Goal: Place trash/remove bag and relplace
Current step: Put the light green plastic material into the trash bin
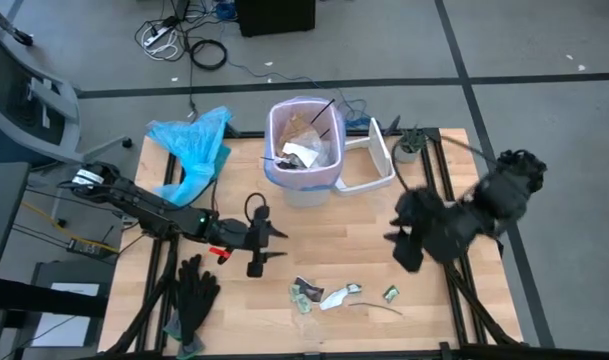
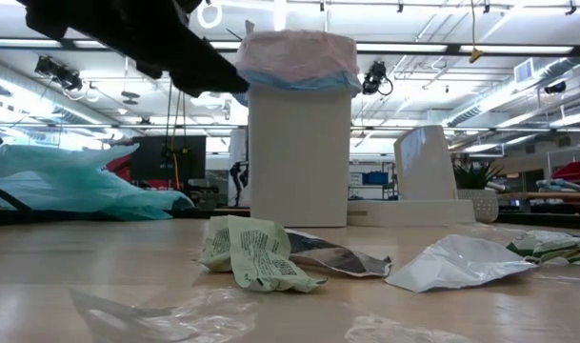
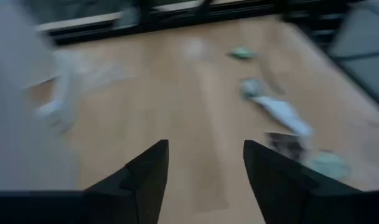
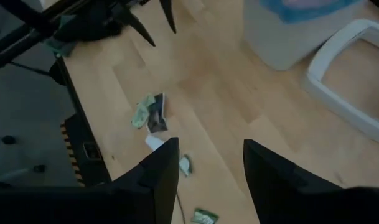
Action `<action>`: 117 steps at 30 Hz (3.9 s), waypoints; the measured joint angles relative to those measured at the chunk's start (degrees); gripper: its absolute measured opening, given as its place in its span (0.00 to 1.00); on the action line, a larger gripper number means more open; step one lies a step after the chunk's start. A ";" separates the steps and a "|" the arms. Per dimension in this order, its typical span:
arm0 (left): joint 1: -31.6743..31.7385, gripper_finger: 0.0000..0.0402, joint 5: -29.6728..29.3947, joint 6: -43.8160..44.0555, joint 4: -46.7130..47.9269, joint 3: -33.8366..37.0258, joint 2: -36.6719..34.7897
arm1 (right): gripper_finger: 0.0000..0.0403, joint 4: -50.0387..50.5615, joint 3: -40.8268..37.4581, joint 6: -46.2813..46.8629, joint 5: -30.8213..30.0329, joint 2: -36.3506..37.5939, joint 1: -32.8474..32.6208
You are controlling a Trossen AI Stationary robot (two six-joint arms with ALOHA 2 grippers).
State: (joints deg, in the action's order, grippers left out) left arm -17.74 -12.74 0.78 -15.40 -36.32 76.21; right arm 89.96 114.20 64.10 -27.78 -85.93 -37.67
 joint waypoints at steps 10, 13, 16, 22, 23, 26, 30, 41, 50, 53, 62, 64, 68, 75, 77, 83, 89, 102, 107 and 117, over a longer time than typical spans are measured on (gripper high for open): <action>-5.08 0.53 6.48 -1.99 2.81 -2.93 3.13 | 0.41 -0.55 -16.39 24.98 -1.07 -5.81 -14.99; -7.06 0.53 5.28 -2.03 8.12 -7.38 7.59 | 0.40 -4.03 -21.85 32.67 -0.71 -7.57 -18.60; -8.52 0.53 4.07 -2.04 11.69 -11.99 12.92 | 0.40 -10.36 -26.36 38.07 -0.48 -8.64 -21.30; -9.83 0.53 4.03 -2.18 16.51 -20.40 22.44 | 0.40 -23.37 -32.31 42.85 -0.04 -8.74 -24.31; -9.93 0.53 4.08 -2.35 17.94 -21.79 23.82 | 0.40 -24.78 -32.75 42.92 -0.08 -8.74 -24.54; -10.34 0.53 4.37 -3.63 20.31 -25.92 27.92 | 0.40 -27.18 -33.64 42.96 -0.01 -8.74 -25.22; -10.54 0.53 4.49 -3.93 22.12 -29.90 32.79 | 0.39 -27.52 -33.64 42.83 -0.06 -8.70 -25.48; -10.34 0.52 3.07 -7.87 30.14 -35.64 42.06 | 0.39 -28.21 -33.64 42.16 -0.71 -8.66 -25.59; -10.38 0.20 5.72 -7.68 30.90 -36.10 42.93 | 0.38 -28.21 -33.64 40.18 -1.17 -8.63 -25.59; -10.39 0.04 5.98 -4.48 31.76 -37.27 43.20 | 0.38 -28.06 -33.64 38.91 -1.19 -8.63 -25.30; -9.90 0.01 4.83 1.43 39.80 -48.39 44.30 | 0.37 -27.07 -33.64 35.45 -3.62 -8.63 -24.37; -9.57 0.01 4.44 1.52 41.90 -52.37 44.14 | 0.37 -26.95 -33.64 34.23 -4.68 -8.63 -24.35; -8.49 0.00 4.81 2.47 50.73 -60.37 43.86 | 0.36 -24.99 -33.64 33.70 -5.41 -8.63 -24.34; -4.40 0.00 5.20 1.60 65.44 -74.08 42.88 | 0.34 -22.08 -34.61 37.66 -5.48 -8.57 -24.30; -2.93 0.00 5.35 -0.43 69.34 -78.48 42.81 | 0.34 -22.50 -36.46 38.87 -5.45 -8.58 -24.32; 2.27 0.00 5.35 -8.50 80.95 -92.92 42.72 | 0.34 -30.23 -46.24 47.78 -5.84 -8.59 -24.07; 10.75 0.00 5.23 -15.69 84.22 -95.98 37.67 | 0.34 -43.66 -54.68 51.84 -5.83 -8.61 -23.06; 34.55 0.04 13.66 -18.63 83.53 -95.78 30.08 | 0.33 -47.40 -57.86 51.80 -5.85 -8.61 -17.86; 36.87 0.13 13.95 -18.51 84.92 -95.76 31.24 | 0.33 -47.52 -57.86 51.80 -5.71 -8.61 -16.46; 36.84 0.24 21.27 -19.17 88.42 -95.76 31.19 | 0.33 -47.57 -57.86 51.75 -5.41 -8.61 -15.41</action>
State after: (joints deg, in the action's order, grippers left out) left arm 19.10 8.54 -18.40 73.02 -132.07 107.40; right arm 42.39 56.34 115.85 -33.19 -94.54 -53.08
